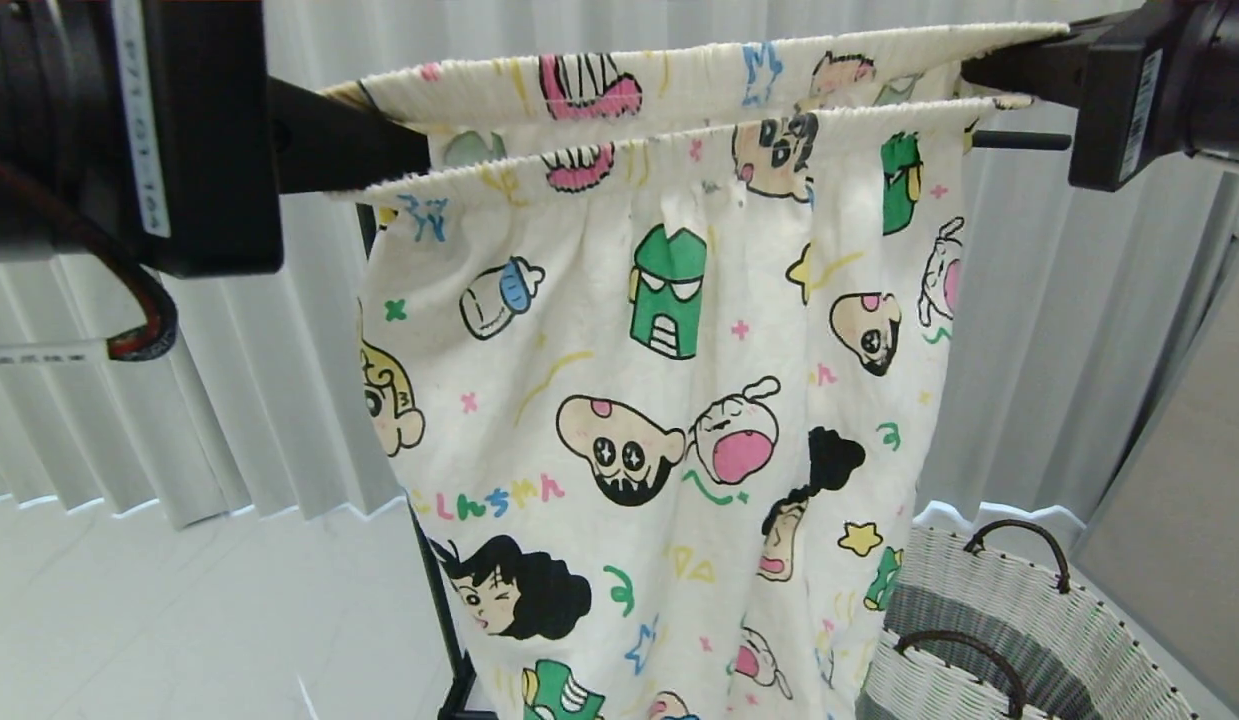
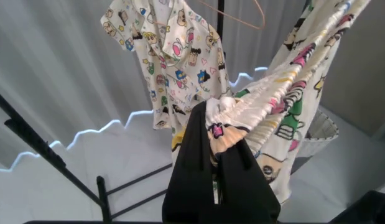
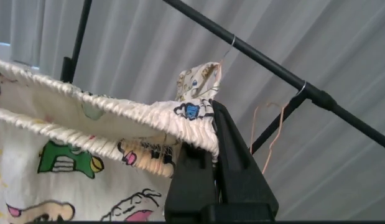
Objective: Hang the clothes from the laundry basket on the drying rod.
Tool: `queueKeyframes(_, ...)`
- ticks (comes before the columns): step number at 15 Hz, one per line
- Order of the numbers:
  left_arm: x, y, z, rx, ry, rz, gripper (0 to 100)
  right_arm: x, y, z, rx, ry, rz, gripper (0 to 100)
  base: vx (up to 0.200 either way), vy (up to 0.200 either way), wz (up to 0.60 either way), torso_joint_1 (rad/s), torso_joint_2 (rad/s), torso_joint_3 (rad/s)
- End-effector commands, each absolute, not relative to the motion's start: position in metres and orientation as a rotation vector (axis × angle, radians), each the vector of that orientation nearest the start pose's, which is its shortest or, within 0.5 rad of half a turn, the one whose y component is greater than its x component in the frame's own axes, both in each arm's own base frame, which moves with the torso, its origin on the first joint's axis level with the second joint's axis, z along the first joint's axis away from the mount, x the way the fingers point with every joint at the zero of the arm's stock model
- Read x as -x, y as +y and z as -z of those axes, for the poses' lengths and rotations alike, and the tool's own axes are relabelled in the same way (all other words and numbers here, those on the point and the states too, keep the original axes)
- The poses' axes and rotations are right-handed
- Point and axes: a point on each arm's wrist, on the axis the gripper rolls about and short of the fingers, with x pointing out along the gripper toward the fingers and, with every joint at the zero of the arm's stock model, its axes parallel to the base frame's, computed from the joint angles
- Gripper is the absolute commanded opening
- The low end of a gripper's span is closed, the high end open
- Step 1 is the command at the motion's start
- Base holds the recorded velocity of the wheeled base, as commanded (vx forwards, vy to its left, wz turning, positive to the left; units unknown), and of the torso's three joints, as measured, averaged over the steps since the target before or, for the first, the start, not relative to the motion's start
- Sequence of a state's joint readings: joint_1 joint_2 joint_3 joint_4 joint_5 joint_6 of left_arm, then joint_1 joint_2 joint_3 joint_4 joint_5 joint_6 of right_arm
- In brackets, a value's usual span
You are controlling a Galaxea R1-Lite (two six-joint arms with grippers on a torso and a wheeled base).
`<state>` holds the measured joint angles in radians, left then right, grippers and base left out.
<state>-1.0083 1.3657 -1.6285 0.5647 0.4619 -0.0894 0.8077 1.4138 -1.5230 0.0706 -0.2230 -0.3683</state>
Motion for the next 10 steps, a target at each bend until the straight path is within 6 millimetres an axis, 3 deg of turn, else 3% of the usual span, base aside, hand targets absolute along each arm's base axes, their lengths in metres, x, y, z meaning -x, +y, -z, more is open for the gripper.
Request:
queueKeyframes(1,-0.109,-0.155,-0.378,-0.150,0.259,0.532,0,-0.146,0.138,-0.395,0.370,-0.085,-0.554,0,0.000,0.000,0.00,0.000,0.00,0.000)
queueKeyframes(4,-0.117,-0.168,-0.376,-0.143,0.248,0.533,0,-0.107,0.095,-0.395,0.435,0.082,-0.570,0,0.000,0.000,0.00,0.000,0.00,0.000)
queueKeyframes(5,-0.122,-0.175,-0.376,-0.130,0.233,0.534,0,-0.095,0.090,-0.394,0.423,0.102,-0.608,0,0.000,0.000,0.00,0.000,0.00,0.000)
queueKeyframes(10,-0.134,-0.194,-0.368,-0.132,0.238,0.534,0,-0.049,0.092,-0.369,0.379,0.201,-1.051,0,0.000,0.000,0.00,0.000,0.00,0.000)
